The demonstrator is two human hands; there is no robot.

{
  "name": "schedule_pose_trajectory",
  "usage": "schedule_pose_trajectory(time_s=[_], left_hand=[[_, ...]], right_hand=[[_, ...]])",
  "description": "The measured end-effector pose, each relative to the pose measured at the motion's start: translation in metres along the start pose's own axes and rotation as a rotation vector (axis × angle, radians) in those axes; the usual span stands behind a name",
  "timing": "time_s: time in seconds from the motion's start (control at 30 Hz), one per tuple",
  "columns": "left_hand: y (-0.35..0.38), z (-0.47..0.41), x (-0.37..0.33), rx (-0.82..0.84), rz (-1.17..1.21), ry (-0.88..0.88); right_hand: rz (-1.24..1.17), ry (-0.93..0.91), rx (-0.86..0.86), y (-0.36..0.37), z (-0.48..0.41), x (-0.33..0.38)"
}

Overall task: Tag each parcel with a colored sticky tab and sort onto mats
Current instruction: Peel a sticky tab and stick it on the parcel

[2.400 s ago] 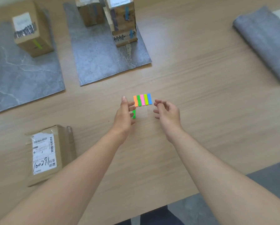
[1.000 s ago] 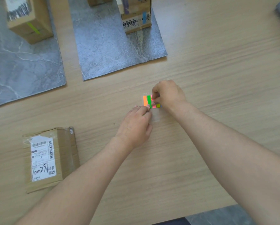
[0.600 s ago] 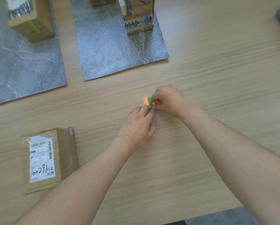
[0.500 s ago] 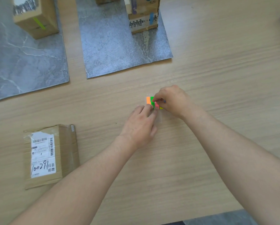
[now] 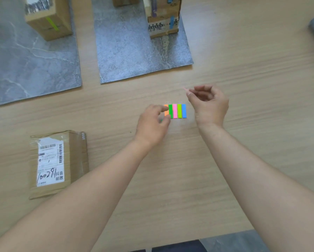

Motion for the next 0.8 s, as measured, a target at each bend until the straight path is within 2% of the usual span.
schedule_pose_trajectory(time_s=[0.03, 0.1, 0.17, 0.23, 0.37, 0.57, 0.7, 0.8], left_hand=[[-0.01, -0.001, 0.002, -0.082, 0.195, -0.169], [-0.02, 0.002, 0.003, -0.139, 0.527, -0.426], [-0.026, 0.005, 0.0, -0.118, 0.699, -0.54], [-0.032, 0.012, -0.005, -0.088, 0.778, -0.583], [-0.04, 0.032, -0.013, -0.052, 0.853, -0.605], [-0.063, 0.063, -0.013, -0.095, 0.917, -0.575], [-0.086, 0.087, -0.01, -0.094, 0.912, -0.496], [-0.107, 0.105, -0.005, -0.099, 0.803, -0.376]], right_hand=[[-0.037, -0.017, 0.015, 0.001, 0.008, 0.005], [-0.061, -0.069, 0.066, 0.002, 0.022, 0.015], [-0.027, -0.138, 0.135, 0.004, 0.037, 0.025], [-0.009, -0.175, 0.189, 0.004, 0.051, 0.035], [-0.006, -0.201, 0.237, 0.002, 0.073, 0.048], [0.021, -0.259, 0.288, 0.004, 0.109, 0.06], [0.034, -0.306, 0.322, 0.01, 0.139, 0.069], [0.018, -0.302, 0.356, 0.02, 0.166, 0.07]])
Point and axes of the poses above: each hand's wrist, its own z-axis away from the middle knuckle, its own y-axis out of the palm, x = y × z, the point moved 6 cm from there along -z, towards the middle knuckle, and after that the axes turned 7 degrees about z, right-handed, at the moved point
